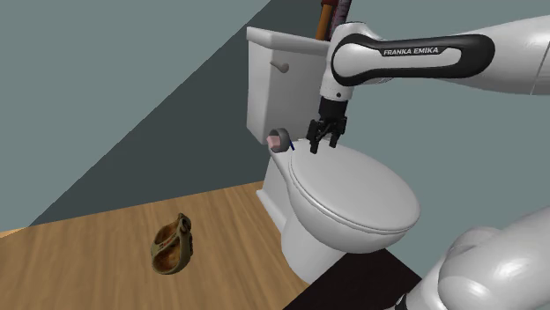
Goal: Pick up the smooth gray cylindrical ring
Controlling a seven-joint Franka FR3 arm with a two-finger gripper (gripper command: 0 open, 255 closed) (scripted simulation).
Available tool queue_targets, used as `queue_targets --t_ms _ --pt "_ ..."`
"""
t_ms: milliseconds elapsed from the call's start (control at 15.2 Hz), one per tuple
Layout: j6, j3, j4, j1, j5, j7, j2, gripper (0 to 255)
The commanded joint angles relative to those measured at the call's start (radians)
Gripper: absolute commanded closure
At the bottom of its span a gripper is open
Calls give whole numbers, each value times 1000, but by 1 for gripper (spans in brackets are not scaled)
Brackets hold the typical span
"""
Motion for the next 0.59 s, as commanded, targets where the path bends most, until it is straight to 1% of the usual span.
queue_targets --t_ms 0,264,528 --pt "19 -5 60 -5 -1 1 69 0" --pt "38 -11 205 -10 1 6 215 0" --pt "37 -17 374 -17 4 10 363 0"
